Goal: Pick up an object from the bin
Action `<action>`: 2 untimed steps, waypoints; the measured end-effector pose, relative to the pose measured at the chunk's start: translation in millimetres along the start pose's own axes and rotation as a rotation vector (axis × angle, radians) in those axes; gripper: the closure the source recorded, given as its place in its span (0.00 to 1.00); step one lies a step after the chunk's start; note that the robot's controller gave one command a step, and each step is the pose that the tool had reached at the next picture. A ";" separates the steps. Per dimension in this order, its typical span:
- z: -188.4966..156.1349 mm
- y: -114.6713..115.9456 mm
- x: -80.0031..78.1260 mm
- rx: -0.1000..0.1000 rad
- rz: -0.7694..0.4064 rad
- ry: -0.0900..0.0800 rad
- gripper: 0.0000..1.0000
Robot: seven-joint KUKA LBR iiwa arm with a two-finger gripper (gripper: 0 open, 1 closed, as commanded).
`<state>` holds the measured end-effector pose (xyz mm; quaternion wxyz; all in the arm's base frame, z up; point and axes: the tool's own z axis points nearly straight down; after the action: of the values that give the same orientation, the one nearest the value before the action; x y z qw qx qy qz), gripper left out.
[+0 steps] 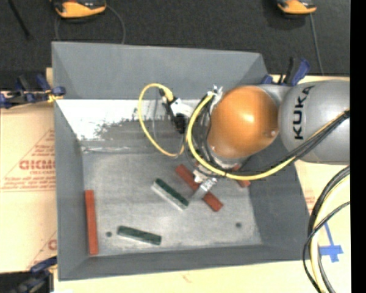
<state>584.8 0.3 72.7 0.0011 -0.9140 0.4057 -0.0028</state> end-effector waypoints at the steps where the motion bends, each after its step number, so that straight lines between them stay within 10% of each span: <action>1: -39.1 4.5 -16.5 -0.001 -0.018 -0.003 1.00; 2: -121.5 -3.9 -10.9 0.003 -0.017 0.001 1.00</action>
Offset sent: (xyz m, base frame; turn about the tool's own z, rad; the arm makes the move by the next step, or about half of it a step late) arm -0.0151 0.0094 0.0366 -0.0204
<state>579.7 11.1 194.2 0.0022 -0.9174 0.3978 -0.0037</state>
